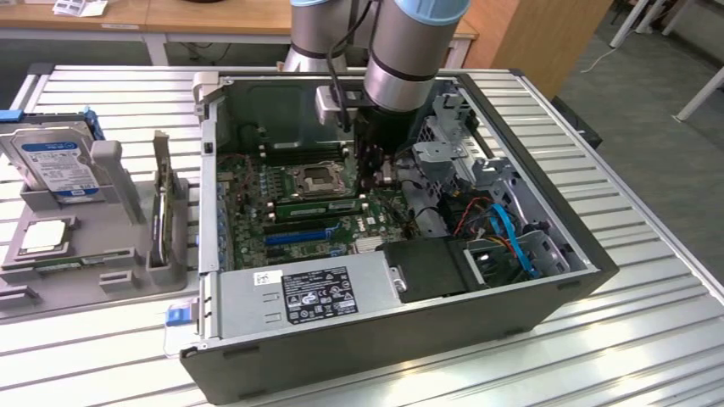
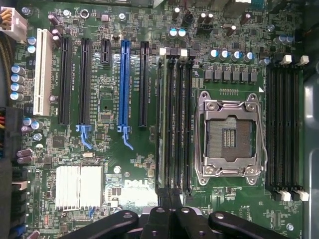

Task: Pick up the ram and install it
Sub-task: 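Press down the ram until it locks into place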

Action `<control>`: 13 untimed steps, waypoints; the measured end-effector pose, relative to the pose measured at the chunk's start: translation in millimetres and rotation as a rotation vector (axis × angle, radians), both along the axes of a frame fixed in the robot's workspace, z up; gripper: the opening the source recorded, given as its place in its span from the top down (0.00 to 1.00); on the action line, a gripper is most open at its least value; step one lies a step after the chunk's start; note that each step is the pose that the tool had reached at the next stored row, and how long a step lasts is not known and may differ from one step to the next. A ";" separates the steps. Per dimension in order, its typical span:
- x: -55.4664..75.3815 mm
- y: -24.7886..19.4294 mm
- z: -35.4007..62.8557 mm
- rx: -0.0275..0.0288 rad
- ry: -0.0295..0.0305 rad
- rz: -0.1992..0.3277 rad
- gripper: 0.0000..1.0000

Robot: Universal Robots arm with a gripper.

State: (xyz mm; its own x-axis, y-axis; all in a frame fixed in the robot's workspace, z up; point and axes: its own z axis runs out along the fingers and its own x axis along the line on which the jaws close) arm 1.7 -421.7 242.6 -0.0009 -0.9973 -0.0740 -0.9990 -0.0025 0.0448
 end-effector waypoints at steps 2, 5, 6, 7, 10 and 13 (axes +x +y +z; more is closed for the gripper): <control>0.0 0.0 -1.1 0.0000 0.0000 0.000 0.90; 0.0 -0.1 -2.2 -0.0002 0.0001 0.000 0.90; 0.0 -0.1 -2.2 -0.0003 0.0001 0.000 0.90; 0.0 -0.1 -2.2 -0.0002 0.0001 0.000 0.90; 0.0 0.0 -2.9 0.0004 -0.0001 0.000 0.90; 0.0 -0.1 -4.2 0.0000 0.0000 0.000 0.90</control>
